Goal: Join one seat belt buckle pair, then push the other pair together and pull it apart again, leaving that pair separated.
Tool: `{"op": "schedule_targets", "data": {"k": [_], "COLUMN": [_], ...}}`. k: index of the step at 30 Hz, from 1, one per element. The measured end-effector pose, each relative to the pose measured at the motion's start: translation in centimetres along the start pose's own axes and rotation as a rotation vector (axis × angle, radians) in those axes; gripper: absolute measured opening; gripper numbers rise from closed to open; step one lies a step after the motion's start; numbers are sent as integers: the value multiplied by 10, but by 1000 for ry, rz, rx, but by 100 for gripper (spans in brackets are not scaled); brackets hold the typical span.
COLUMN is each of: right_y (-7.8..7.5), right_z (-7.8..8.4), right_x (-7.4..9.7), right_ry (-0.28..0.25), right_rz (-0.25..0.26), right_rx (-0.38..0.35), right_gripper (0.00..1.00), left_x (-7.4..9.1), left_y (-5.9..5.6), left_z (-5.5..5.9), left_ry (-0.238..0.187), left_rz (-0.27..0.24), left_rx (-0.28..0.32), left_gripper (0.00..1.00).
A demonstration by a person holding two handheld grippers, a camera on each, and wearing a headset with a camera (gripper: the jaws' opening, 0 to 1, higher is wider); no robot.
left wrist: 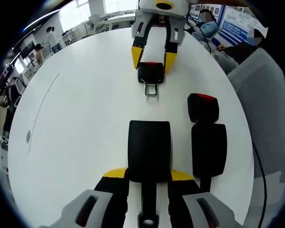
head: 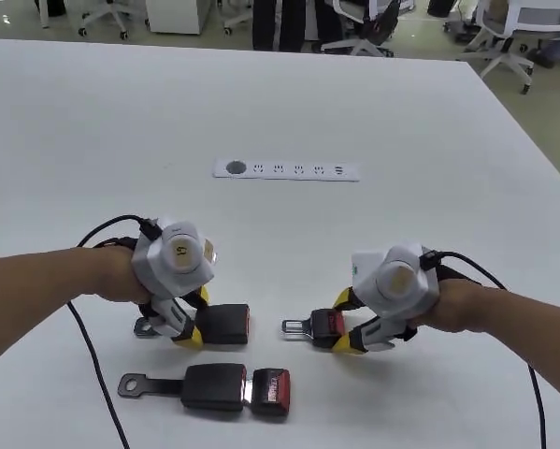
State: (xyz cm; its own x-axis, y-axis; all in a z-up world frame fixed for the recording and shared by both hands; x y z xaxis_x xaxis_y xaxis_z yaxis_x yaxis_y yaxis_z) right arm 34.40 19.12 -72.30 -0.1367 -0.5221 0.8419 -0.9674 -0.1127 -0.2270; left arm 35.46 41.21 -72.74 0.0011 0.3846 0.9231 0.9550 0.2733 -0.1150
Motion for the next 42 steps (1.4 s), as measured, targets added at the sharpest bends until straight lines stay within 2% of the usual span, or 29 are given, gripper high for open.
{"op": "schedule_targets", "data": {"k": [10, 17, 29, 33, 39, 42], "right_y": [1, 2, 8, 9, 12, 15], "right_z": [0, 3, 6, 6, 2, 2], "right_x": [0, 5, 13, 15, 20, 22], "right_ry": [11, 9, 5, 6, -7, -21], "right_rz": [-3, 2, 11, 22, 41, 61], "right_rx": [19, 16, 7, 3, -7, -23], "right_gripper": [38, 43, 52, 56, 60, 62], "left_x": [1, 7, 21, 30, 39, 42], "left_y": [-1, -1, -5, -12, -11, -18], "left_z": [1, 3, 23, 29, 42, 46], "left_ry": [-7, -40, -96, -139, -223, -255], "left_rz": [-10, -20, -32, -40, -62, -72], "left_rx": [3, 18, 99, 158, 246, 274], "left_gripper": [36, 38, 44, 47, 56, 58]}}
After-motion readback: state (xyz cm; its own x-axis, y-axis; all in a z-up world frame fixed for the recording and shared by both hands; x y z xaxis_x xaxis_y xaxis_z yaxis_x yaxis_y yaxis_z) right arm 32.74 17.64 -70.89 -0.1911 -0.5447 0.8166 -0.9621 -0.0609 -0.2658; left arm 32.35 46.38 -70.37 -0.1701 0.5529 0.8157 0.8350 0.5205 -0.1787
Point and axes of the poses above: the centre of the closed fingertips' face, and the gripper's own axes: x roughly backward along the fingers, y roughly to its left, z roughly out of its underside, the point moved 6 cm from there along x, roughly backward along the fingers, and after that the axes turned 14 degrees about x, right-handed, at the moved point
